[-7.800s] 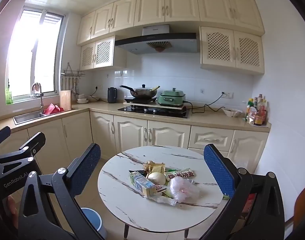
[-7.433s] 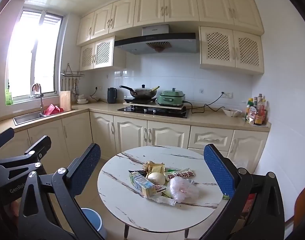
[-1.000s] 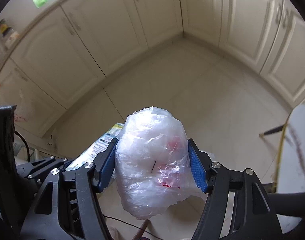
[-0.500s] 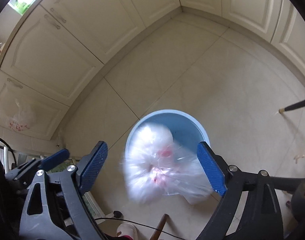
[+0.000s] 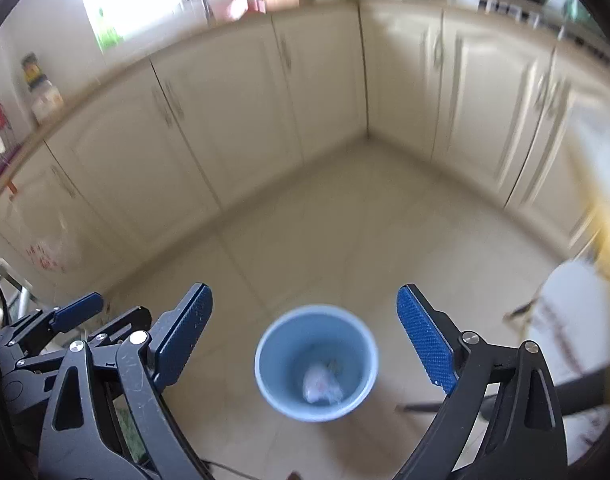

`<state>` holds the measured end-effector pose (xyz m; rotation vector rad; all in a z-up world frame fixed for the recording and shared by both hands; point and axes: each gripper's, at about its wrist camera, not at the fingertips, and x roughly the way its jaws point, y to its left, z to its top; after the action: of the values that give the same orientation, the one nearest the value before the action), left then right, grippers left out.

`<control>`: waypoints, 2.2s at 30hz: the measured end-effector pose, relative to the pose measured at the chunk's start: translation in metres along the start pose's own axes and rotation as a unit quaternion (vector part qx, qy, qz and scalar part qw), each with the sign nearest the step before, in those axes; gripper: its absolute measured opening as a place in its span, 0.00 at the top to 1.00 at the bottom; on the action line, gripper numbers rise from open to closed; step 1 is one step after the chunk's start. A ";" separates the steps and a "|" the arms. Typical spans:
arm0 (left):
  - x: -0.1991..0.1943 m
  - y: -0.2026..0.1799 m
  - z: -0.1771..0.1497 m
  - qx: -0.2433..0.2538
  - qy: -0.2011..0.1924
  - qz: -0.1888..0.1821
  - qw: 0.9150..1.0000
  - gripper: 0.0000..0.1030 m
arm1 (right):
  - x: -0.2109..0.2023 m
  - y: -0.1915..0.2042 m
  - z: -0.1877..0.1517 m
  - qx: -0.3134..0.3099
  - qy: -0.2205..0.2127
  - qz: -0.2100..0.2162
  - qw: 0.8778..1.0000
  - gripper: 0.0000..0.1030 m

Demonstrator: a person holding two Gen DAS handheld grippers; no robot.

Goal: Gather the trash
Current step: 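Move both grippers back toward the table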

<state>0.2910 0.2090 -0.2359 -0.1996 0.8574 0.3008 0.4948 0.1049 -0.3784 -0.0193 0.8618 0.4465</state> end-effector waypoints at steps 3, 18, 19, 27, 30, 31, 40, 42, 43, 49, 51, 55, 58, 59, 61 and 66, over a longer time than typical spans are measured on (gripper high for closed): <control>-0.063 -0.026 -0.005 0.004 -0.064 -0.007 0.998 0.26 | -0.067 0.004 0.009 -0.009 -0.059 -0.018 0.998 0.00; -0.298 -0.153 -0.136 0.065 -0.291 -0.087 0.951 0.01 | -0.370 -0.017 -0.022 0.005 -0.268 -0.136 0.954 0.00; -0.308 -0.150 -0.146 0.069 -0.300 -0.090 0.947 0.01 | -0.382 -0.017 -0.026 0.009 -0.274 -0.142 0.951 0.00; -0.331 -0.101 -0.237 0.077 -0.355 -0.127 0.923 0.01 | -0.465 -0.017 -0.074 0.023 -0.315 -0.198 0.928 0.00; -0.330 -0.086 -0.259 0.086 -0.366 -0.145 0.915 0.01 | -0.485 -0.019 -0.084 0.027 -0.324 -0.214 0.921 0.00; -0.334 -0.074 -0.266 0.090 -0.369 -0.149 0.913 0.01 | -0.490 -0.021 -0.087 0.029 -0.327 -0.218 0.919 0.00; -0.345 -0.047 -0.273 0.115 -0.376 -0.157 0.906 0.01 | -0.517 -0.042 -0.102 0.056 -0.341 -0.238 0.908 0.00; -0.343 -0.055 -0.262 0.116 -0.375 -0.159 0.906 0.01 | -0.519 -0.045 -0.103 0.060 -0.341 -0.242 0.906 0.00; -0.343 -0.057 -0.257 0.117 -0.375 -0.159 0.906 0.01 | -0.519 -0.046 -0.104 0.060 -0.342 -0.244 0.905 0.00; -0.335 -0.076 -0.229 0.120 -0.370 -0.155 0.908 0.01 | -0.519 -0.056 -0.104 0.064 -0.342 -0.248 0.904 0.00; -0.331 -0.086 -0.218 0.121 -0.367 -0.155 0.909 0.01 | -0.516 -0.061 -0.104 0.067 -0.339 -0.251 0.904 0.00; -0.315 -0.116 -0.186 0.127 -0.348 -0.151 0.916 0.01 | -0.508 -0.078 -0.103 0.074 -0.330 -0.257 0.905 0.00; -0.289 -0.133 -0.167 0.132 -0.312 -0.152 0.929 0.01 | -0.500 -0.103 -0.106 0.095 -0.318 -0.266 0.905 0.00; -0.278 -0.140 -0.162 0.136 -0.299 -0.153 0.932 0.01 | -0.498 -0.111 -0.107 0.101 -0.313 -0.268 0.905 0.00; -0.258 -0.159 -0.153 0.147 -0.270 -0.155 0.939 0.01 | -0.486 -0.136 -0.111 0.122 -0.292 -0.280 0.906 0.00; -0.217 -0.207 -0.145 0.184 -0.208 -0.170 0.946 0.01 | -0.453 -0.194 -0.125 0.170 -0.238 -0.294 0.910 0.00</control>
<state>0.1243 -0.0667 -0.1517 0.0669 0.4346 -0.1431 0.2226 -0.2635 -0.1581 0.1435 0.4049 -0.2695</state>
